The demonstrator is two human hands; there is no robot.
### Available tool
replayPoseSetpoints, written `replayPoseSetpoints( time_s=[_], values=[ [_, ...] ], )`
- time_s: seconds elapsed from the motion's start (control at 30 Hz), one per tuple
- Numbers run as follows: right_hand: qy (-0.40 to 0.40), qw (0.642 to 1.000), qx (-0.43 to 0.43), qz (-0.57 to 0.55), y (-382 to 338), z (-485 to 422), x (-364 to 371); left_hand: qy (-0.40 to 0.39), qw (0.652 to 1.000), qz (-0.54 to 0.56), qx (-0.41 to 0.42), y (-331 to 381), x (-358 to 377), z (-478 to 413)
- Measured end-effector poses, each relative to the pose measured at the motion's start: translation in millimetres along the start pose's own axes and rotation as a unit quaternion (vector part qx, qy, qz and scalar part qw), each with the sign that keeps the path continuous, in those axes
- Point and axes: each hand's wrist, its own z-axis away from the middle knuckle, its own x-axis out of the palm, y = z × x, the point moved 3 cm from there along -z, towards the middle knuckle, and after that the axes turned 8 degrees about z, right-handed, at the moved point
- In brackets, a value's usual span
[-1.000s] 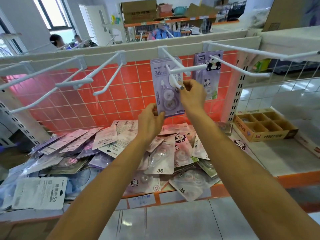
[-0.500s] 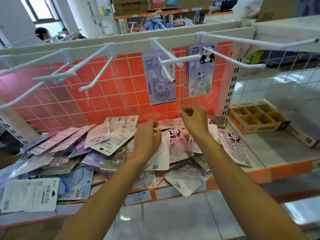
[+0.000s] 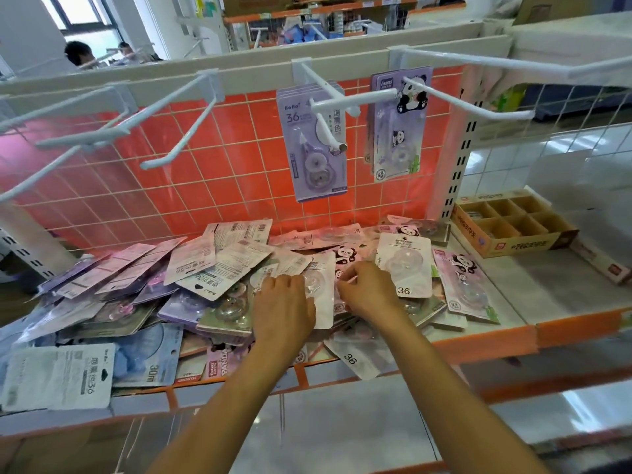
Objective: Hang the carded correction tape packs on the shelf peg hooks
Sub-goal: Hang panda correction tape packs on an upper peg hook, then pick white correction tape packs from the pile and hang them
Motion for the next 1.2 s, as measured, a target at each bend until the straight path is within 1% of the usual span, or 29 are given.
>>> replayPoseSetpoints(
  time_s=[0.07,0.27,0.4,0.5,0.67,0.77,0.9,1.0,1.07,1.1,1.2],
  values=[
    [-0.015,0.999,0.003,0.039,-2,4,5,-0.003,1.000,0.010,-0.007,-1,1,5],
    [-0.024,0.999,0.022,0.030,-3,10,15,-0.004,1.000,0.026,-0.001,-1,0,10],
    [-0.031,0.998,0.044,-0.037,-3,13,19,0.022,0.996,0.083,-0.002,-6,1,13],
    [-0.036,0.994,0.050,-0.089,-5,16,28,0.028,0.995,0.099,-0.008,-7,1,14],
    [-0.032,0.978,0.076,-0.190,-1,23,22,0.044,0.986,0.162,-0.006,-9,-2,18],
    [-0.006,0.965,0.080,-0.250,2,31,4,0.030,0.980,0.196,-0.015,-10,-4,20],
    [0.000,0.943,0.067,-0.327,-2,44,-21,0.010,0.960,0.276,-0.047,-7,-12,27],
    [0.015,0.936,0.060,-0.346,-5,52,-31,-0.017,0.935,0.347,-0.072,-2,-22,32],
    [0.020,0.928,0.058,-0.367,-7,55,-35,-0.041,0.903,0.417,-0.093,1,-27,35],
    [0.018,0.925,0.055,-0.376,-9,56,-36,-0.063,0.878,0.462,-0.109,1,-28,36],
    [-0.001,0.922,0.035,-0.386,-15,61,-34,-0.109,0.773,0.605,-0.158,-1,-28,40]
  ],
)
